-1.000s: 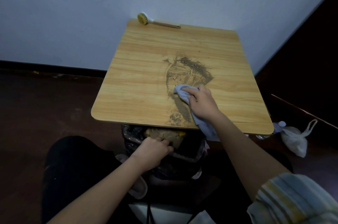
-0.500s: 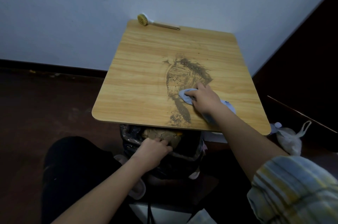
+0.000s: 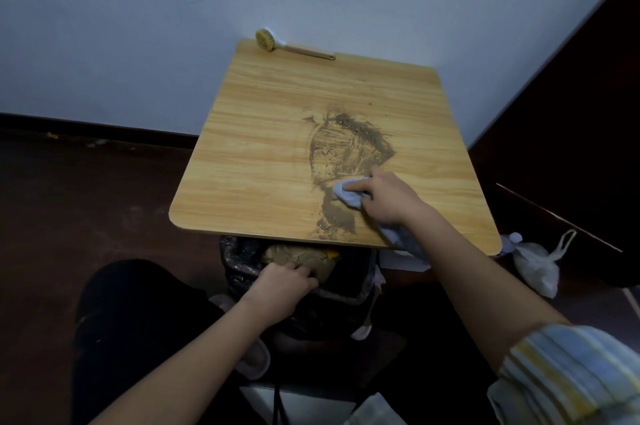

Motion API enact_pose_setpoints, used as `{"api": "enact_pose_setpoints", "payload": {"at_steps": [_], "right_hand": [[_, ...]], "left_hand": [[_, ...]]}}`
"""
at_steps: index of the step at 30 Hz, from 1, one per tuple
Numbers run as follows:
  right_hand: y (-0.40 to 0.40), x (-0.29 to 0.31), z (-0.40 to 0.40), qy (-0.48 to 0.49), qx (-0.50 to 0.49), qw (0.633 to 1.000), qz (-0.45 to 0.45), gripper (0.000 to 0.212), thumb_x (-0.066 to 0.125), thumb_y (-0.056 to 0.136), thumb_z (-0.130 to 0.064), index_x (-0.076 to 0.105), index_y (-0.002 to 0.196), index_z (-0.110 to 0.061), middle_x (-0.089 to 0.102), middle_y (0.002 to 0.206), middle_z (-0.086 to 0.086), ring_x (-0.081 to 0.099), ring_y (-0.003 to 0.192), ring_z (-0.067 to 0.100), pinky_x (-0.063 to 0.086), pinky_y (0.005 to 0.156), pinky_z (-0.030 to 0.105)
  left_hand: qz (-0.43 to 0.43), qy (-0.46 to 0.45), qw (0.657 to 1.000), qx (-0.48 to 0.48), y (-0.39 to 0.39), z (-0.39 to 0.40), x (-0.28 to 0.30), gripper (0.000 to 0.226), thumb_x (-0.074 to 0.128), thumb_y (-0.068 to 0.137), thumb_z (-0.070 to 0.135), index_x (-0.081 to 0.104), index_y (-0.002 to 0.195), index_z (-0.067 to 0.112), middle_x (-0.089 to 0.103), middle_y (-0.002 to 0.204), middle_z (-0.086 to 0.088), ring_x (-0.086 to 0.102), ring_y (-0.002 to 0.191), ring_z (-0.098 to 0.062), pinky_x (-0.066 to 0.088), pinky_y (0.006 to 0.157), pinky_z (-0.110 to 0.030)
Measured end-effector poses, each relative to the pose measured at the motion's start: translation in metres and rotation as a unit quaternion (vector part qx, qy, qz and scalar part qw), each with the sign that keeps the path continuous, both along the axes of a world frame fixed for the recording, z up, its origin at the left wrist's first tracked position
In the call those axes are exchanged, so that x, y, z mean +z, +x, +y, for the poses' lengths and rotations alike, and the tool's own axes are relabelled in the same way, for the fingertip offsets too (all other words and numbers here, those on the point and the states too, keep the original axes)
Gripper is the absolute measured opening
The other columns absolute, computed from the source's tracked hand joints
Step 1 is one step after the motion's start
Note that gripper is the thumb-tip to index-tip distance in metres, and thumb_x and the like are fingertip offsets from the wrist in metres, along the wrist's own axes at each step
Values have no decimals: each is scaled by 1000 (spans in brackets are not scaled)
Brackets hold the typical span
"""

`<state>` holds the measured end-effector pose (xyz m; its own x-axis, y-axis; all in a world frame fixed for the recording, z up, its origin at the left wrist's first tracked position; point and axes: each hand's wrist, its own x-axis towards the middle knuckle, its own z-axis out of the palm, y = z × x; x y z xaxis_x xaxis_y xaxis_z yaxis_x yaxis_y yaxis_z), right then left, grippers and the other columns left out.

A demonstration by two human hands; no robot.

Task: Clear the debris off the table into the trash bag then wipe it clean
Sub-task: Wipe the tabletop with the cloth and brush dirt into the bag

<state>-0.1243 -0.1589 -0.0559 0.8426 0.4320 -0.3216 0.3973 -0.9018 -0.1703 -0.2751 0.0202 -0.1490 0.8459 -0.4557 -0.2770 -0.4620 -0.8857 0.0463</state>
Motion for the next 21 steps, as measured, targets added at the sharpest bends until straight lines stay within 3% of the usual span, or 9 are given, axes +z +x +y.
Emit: {"api": "enact_pose_setpoints", "payload": {"at_steps": [8,13,18,21], "right_hand": [[-15,-9,6,20,-21,1000,-6,48,37,100,-9,51,138,-33,38,118,10,41,108,32,45,82,42],[-25,-12,4,37,14,999,2,47,39,98,-9,53,137,-32,33,102,2,39,95,26,40,75,37],[-24,-7,3,65,18,997,-23,45,40,98,-12,54,136,-32,34,102,3,41,102,30,43,79,39],[-15,-6,4,74,-15,996,-55,44,39,99,-11,55,135,-31,34,100,5,40,104,31,38,75,36]], "left_hand": [[-3,-5,1000,5,-3,-2,2,37,43,90,8,51,123,24,52,126,-2,53,110,-29,42,67,-34],[4,-5,1000,4,-4,-3,5,37,44,90,10,51,123,25,51,127,-1,53,111,-28,36,66,-33],[7,0,1000,1,-4,-5,8,37,43,91,9,51,124,24,50,130,-2,52,113,-29,40,69,-34],[7,3,1000,-2,-5,-7,10,37,43,91,8,51,124,23,50,129,-3,52,113,-29,35,66,-33]]}}
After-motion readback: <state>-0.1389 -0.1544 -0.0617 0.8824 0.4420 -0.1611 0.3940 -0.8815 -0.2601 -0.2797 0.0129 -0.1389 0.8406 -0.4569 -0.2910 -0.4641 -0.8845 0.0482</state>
